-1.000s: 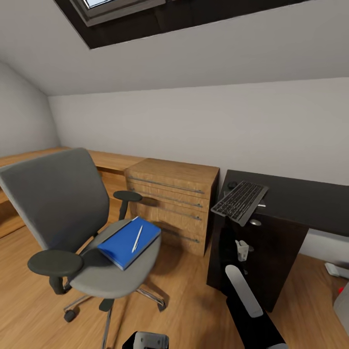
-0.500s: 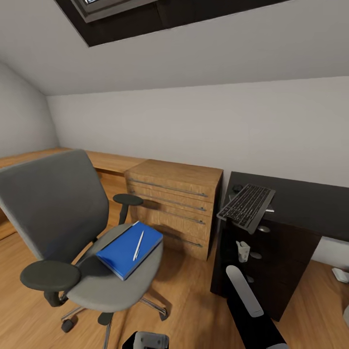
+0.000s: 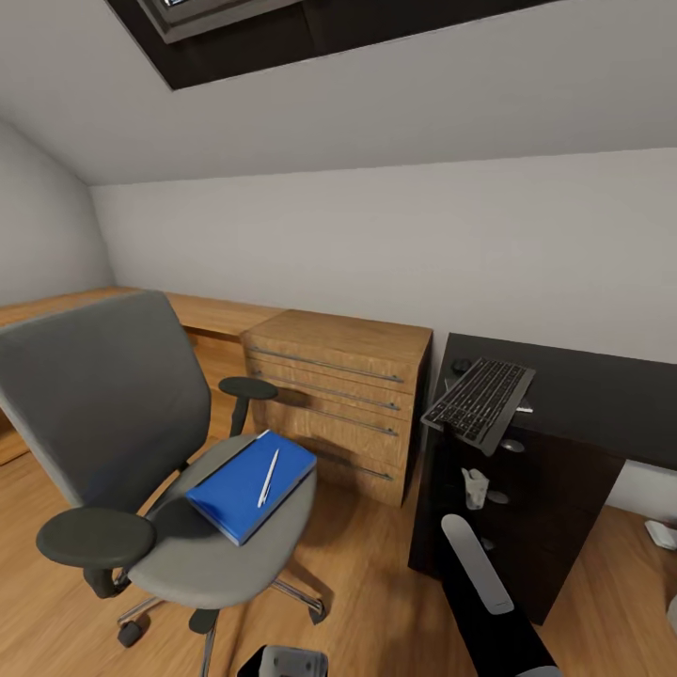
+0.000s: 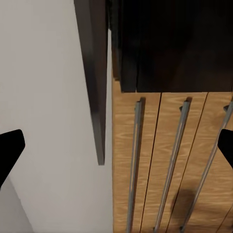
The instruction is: In the bedroom, organize the workspace by keeping the computer under the desk, ensuring the monitor is on the desk, placing the keyboard on the desk next to the monitor, placing the mouse on the desk next to the keyboard, moving the folder from the swivel chair onto the desk next to the mouse, stacking the notebook on top of the folder with the pen on top of the notebook, and positioning the swivel chair next to the desk.
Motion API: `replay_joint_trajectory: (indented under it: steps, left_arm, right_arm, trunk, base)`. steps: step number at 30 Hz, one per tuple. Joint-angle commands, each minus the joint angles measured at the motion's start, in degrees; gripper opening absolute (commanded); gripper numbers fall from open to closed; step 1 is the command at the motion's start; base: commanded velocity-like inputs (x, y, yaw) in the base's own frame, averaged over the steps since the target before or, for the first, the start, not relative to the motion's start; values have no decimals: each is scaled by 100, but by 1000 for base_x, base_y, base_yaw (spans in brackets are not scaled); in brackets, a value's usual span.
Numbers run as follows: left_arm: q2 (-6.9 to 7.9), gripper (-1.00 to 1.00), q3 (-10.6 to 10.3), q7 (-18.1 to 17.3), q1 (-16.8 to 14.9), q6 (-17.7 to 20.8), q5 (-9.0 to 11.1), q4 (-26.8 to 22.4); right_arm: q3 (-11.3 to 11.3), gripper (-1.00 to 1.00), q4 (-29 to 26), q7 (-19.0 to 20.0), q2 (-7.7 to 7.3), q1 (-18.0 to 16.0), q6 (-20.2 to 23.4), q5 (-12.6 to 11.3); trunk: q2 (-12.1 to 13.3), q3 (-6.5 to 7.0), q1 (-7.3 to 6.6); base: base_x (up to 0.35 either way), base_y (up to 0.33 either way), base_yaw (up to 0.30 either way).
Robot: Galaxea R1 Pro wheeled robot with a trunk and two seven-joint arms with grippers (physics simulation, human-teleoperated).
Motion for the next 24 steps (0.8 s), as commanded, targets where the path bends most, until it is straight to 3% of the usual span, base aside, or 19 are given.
replay_joint_trajectory:
  steps: [1, 7, 18, 24]
  left_arm:
    - [0, 100, -7, 42, -2, 15, 60, -5]
    - [3, 100, -8, 42, -3, 8, 60, 10]
    - [5, 100, -8, 47, -5, 16, 60, 11]
    - [6, 100, -8, 43, -4, 14, 60, 11]
  right_arm:
    - [-10, 100, -6, -20, -2, -3, -31, -21]
    - [-192, 100, -6, -18, 11, -3, -45, -25]
    - [-207, 100, -9, -17, 8, -3, -46, -22]
    - [-209, 100, -13, -16, 8, -3, -46, -22]
  trunk:
    - [-2, -5, -1]
    - [-2, -5, -1]
    - [-2, -5, -1]
    - [238, 103, -132]
  base:
    - [3, 0, 0]
    - [35, 19, 0]
    - [57, 31, 0]
    - [1, 1, 0]
